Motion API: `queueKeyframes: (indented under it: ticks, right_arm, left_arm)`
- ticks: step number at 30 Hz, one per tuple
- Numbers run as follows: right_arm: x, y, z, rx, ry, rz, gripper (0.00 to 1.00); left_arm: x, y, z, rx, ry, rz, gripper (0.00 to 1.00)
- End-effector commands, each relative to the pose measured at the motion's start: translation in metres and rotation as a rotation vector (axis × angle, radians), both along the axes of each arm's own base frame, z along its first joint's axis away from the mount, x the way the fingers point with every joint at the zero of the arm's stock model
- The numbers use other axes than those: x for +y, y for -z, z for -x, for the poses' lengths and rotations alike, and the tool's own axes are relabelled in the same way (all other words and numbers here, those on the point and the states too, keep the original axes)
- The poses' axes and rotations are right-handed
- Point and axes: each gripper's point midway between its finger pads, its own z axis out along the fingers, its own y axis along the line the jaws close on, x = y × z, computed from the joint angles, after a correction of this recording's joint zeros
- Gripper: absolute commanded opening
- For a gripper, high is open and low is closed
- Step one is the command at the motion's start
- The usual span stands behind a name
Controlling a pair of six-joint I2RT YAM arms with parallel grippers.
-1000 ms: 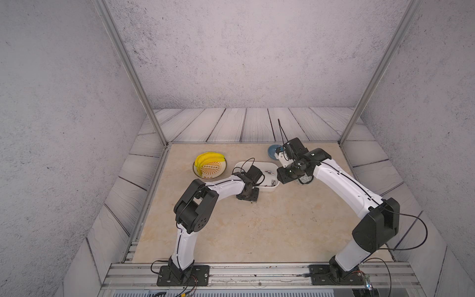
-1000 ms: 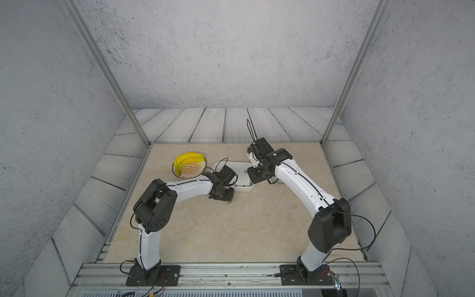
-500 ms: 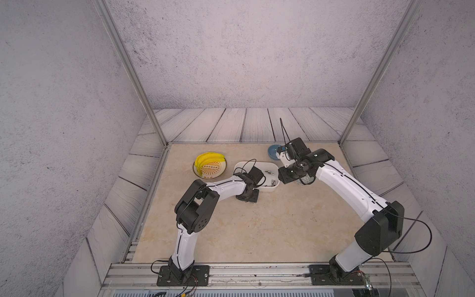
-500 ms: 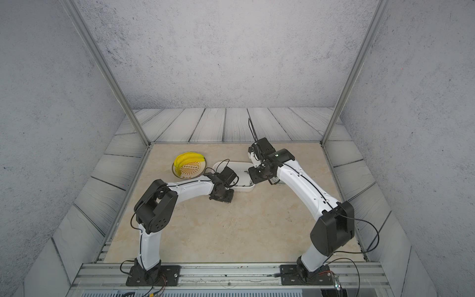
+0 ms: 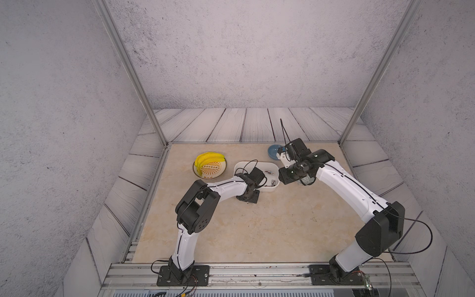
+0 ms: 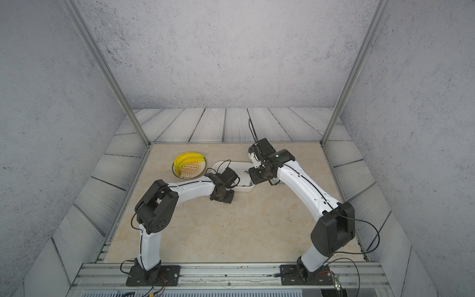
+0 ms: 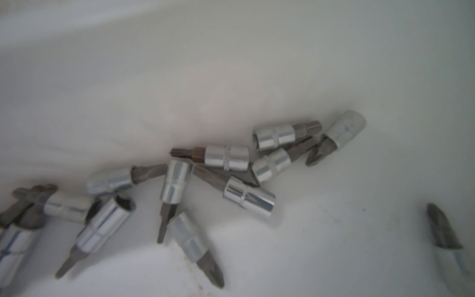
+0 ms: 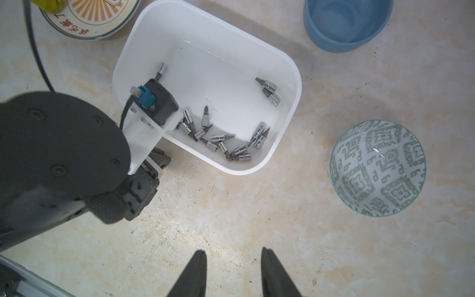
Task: Put the bit on the desktop into the storage box
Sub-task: Pick up the screwdriver bit from the center of the board, then place the screwdriver bit in the storage box.
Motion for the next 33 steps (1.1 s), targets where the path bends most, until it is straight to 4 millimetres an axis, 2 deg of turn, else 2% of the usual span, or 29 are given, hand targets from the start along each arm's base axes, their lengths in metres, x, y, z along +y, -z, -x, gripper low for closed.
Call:
queueKeyframes:
  ticks: [1, 6, 10, 16, 20, 25, 28, 33]
  right_arm:
    - [-0.006, -0.011, 0.004, -0.021, 0.02, -0.007, 0.4]
    - [-0.005, -0.01, 0.005, -0.018, 0.022, -0.014, 0.4]
    - [-0.007, -0.013, 0.005, -0.026, 0.026, -0.015, 0.39]
    - [-0.009, -0.021, 0.009, -0.039, 0.027, -0.023, 0.39]
    - [-0.01, -0.023, 0.011, -0.04, 0.028, -0.026, 0.39]
    - [-0.012, -0.025, 0.017, -0.037, 0.029, -0.031, 0.38]
    - [-0.014, -0.027, 0.02, -0.042, 0.029, -0.037, 0.38]
    - [-0.014, -0.027, 0.022, -0.043, 0.029, -0.039, 0.38]
  left_arm:
    - [0.012, 0.008, 0.017, 0.057, 0.025, -0.07, 0.0]
    - [0.015, -0.02, 0.018, 0.029, 0.03, -0.061, 0.0]
    - [0.016, -0.053, 0.017, -0.01, 0.035, -0.048, 0.0]
    - [0.014, -0.11, 0.0, -0.101, 0.05, -0.04, 0.0]
    - [0.008, -0.133, -0.021, -0.151, 0.064, -0.026, 0.0]
    - [0.01, -0.137, -0.054, -0.149, 0.045, 0.02, 0.0]
    - [0.013, -0.124, -0.071, -0.122, 0.034, 0.031, 0.0]
    - [0.012, -0.092, -0.086, -0.074, 0.039, -0.01, 0.0]
